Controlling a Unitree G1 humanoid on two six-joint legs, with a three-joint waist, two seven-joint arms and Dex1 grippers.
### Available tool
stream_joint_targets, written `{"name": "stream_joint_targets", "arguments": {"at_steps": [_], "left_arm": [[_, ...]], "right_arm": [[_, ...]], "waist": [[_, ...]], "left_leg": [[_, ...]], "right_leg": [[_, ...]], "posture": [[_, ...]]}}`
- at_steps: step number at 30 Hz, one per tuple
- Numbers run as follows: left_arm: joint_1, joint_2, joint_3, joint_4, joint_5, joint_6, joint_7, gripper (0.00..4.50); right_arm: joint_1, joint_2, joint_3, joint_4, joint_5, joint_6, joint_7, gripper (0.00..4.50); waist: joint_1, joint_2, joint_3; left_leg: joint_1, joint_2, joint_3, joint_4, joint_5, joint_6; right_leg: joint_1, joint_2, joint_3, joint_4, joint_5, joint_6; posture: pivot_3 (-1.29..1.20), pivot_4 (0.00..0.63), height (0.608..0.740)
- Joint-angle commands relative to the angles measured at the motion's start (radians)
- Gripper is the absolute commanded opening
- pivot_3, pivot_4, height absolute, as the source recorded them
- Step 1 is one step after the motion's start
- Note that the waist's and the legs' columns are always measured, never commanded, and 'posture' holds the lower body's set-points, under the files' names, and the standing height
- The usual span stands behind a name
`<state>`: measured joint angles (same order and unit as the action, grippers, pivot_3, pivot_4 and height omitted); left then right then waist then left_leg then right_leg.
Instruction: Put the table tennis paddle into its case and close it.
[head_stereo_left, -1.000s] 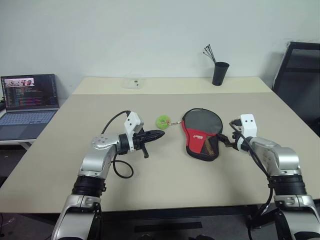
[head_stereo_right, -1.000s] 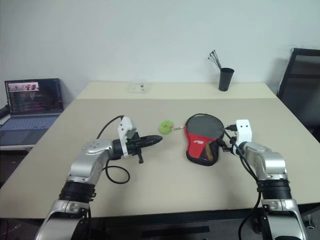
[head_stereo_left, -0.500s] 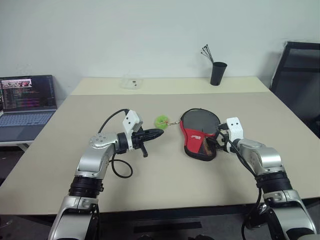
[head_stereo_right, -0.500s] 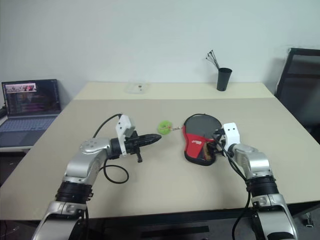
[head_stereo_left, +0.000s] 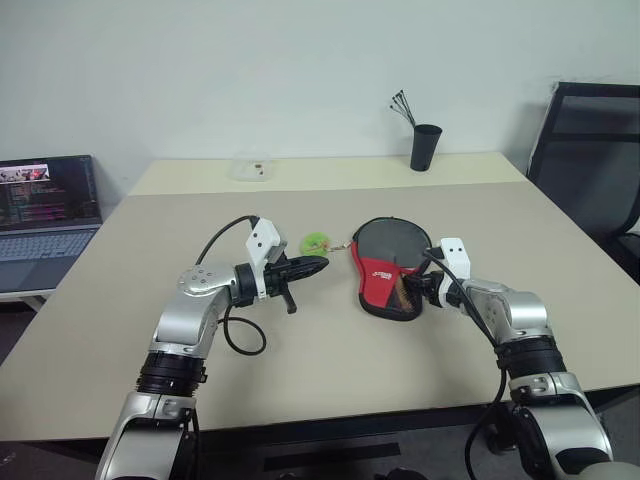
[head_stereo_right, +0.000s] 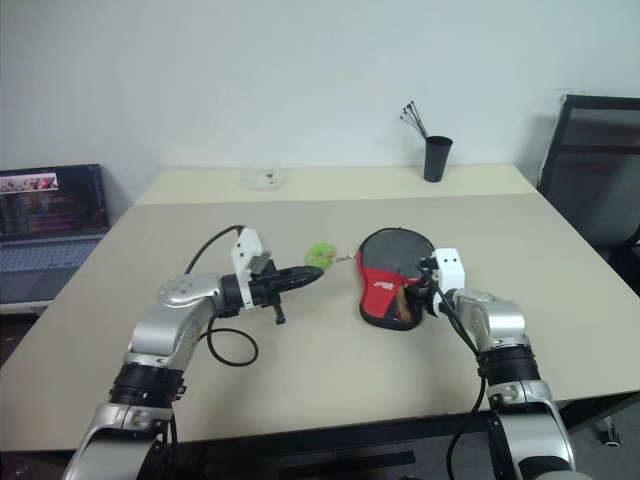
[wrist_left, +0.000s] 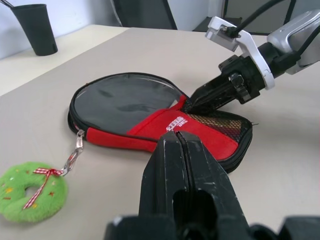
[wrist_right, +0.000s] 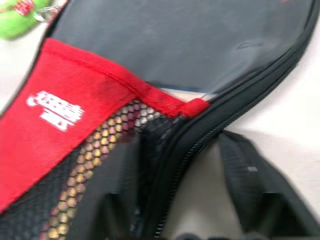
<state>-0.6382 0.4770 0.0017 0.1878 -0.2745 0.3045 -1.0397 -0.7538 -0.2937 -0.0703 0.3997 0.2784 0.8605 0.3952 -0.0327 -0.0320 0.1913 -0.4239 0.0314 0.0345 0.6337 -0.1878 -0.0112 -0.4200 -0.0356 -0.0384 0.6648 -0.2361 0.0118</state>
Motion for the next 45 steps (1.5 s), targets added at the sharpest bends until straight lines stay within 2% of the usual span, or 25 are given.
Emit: {"name": "stream_joint_targets", "arguments": {"at_steps": [1, 4, 5, 13, 21, 31, 45], "left_arm": [[0.003, 0.019, 0.002, -0.055, -0.019, 0.001, -0.004, 0.00], [0.016, 0.031, 0.008, -0.057, -0.024, 0.005, -0.009, 0.00], [0.027, 0.042, 0.014, -0.057, -0.030, 0.015, -0.016, 0.00], [0.137, 0.159, 0.022, -0.096, -0.059, 0.056, -0.099, 0.00], [0.208, 0.208, 0.040, -0.188, -0.146, 0.141, -0.141, 0.00], [0.281, 0.267, 0.053, -0.240, -0.189, 0.127, -0.195, 0.00], [0.312, 0.318, 0.084, -0.261, -0.223, 0.129, -0.233, 0.00]], "right_arm": [[0.010, 0.033, 0.006, 0.057, 0.009, 0.043, 0.005, 0.94], [0.003, 0.051, -0.009, 0.070, 0.015, 0.049, -0.002, 0.06], [-0.001, 0.061, -0.017, 0.068, 0.024, 0.057, -0.003, 0.01], [-0.007, 0.089, 0.021, -0.075, 0.091, 0.173, 0.086, 0.01], [0.017, 0.098, 0.098, -0.220, 0.132, 0.268, 0.163, 0.01], [0.063, 0.181, 0.078, -0.375, 0.153, 0.396, 0.078, 0.01], [0.243, 0.240, 0.029, -0.751, 0.250, 0.701, -0.021, 0.01]], "waist": [[0.000, -0.001, -0.001], [-0.001, -0.001, -0.001], [-0.001, -0.001, -0.001], [-0.007, -0.001, -0.001], [-0.008, -0.001, -0.001], [-0.004, -0.001, -0.001], [0.001, 0.000, -0.001]], "left_leg": [[0.001, 0.000, 0.000, 0.000, 0.000, 0.000], [0.005, 0.000, 0.001, -0.003, 0.000, 0.000], [0.007, 0.000, 0.002, -0.003, 0.000, 0.000], [0.007, 0.007, 0.003, -0.005, 0.000, 0.000], [0.005, 0.016, 0.004, -0.006, -0.001, -0.002], [0.005, 0.017, 0.004, -0.006, -0.002, -0.003], [0.003, 0.017, 0.002, -0.006, -0.003, -0.005]], "right_leg": [[0.000, 0.000, 0.000, 0.000, 0.000, 0.000], [0.003, 0.000, 0.001, 0.000, 0.000, 0.000], [0.004, 0.000, 0.002, 0.000, 0.000, 0.000], [0.003, 0.002, 0.002, -0.002, 0.000, -0.001], [-0.001, 0.012, 0.003, -0.001, -0.001, -0.004], [-0.002, 0.013, 0.003, -0.002, -0.002, -0.008], [-0.003, 0.012, 0.001, -0.002, -0.003, -0.010]], "posture": [[0.00, 0.150, 0.740], [0.00, 0.150, 0.740], [0.00, 0.150, 0.740], [0.00, 0.150, 0.740], [0.00, 0.150, 0.740], [0.00, 0.150, 0.740], [0.00, 0.150, 0.740]]}}
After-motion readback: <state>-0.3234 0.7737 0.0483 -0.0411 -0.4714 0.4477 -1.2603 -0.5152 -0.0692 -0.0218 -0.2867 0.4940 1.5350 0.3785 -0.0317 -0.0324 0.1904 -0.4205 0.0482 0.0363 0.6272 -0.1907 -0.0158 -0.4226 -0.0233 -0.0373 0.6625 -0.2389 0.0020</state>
